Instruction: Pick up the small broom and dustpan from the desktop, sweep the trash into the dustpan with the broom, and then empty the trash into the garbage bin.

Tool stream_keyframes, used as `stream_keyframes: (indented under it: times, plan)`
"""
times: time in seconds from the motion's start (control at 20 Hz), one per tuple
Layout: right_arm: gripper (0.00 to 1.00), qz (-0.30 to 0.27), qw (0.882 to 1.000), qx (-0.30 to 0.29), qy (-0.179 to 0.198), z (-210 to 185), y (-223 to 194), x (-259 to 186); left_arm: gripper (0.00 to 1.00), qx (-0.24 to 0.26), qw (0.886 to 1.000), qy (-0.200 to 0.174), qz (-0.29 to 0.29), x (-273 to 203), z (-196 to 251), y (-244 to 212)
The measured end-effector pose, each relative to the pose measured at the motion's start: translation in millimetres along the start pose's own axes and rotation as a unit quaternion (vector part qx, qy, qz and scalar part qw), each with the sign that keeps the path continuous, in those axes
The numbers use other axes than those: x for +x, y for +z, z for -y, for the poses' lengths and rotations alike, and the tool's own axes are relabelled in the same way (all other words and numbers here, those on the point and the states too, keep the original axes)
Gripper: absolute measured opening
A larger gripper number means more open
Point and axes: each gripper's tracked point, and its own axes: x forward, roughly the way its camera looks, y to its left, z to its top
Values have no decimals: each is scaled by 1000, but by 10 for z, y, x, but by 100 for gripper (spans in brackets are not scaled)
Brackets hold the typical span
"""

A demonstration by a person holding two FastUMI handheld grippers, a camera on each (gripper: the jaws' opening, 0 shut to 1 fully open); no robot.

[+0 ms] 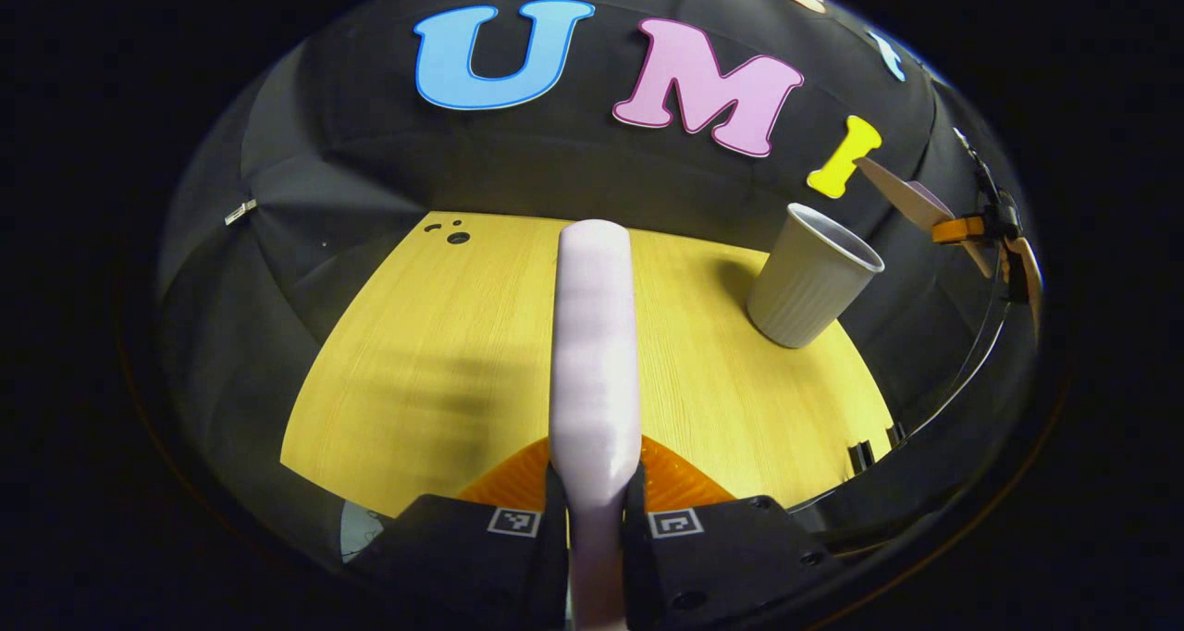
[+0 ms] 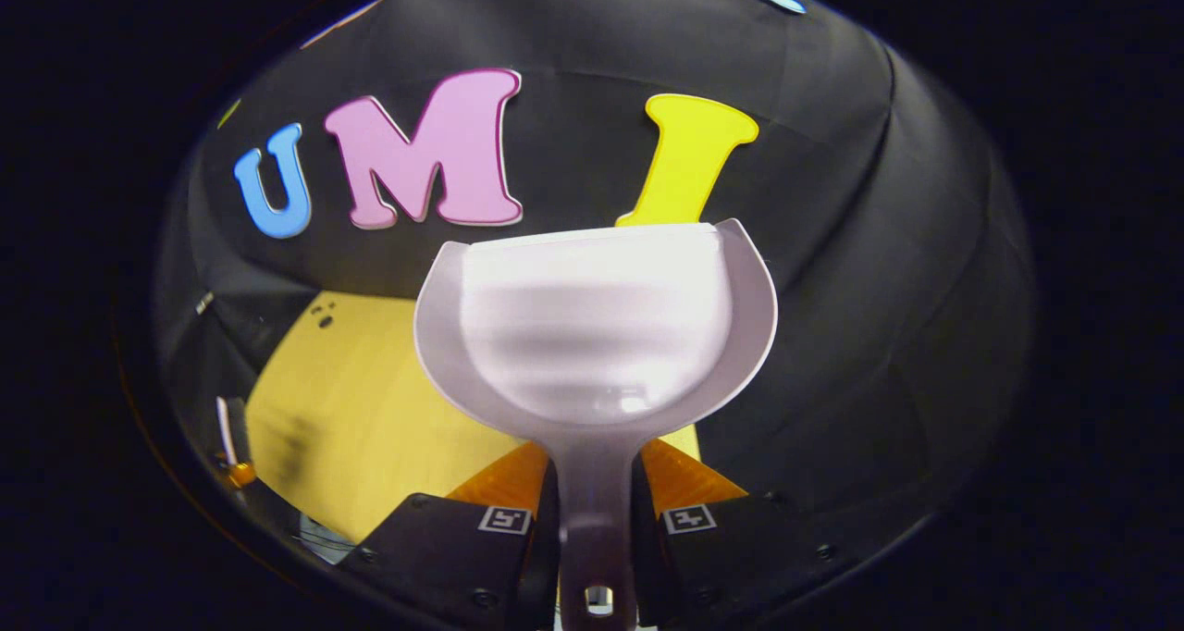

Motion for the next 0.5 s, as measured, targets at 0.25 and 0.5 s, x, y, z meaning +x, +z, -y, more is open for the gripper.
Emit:
stream_keyframes:
  times: [0.25,0.5]
  plan:
    - [37,12,995,45,91,-863,-271,-346,28,-9,1000,-8,-1,145,-45,-39]
    - [36,-16,989,29,146,-1664,-830,-457,28,-6,1000,-12,-8,321,-133,-65]
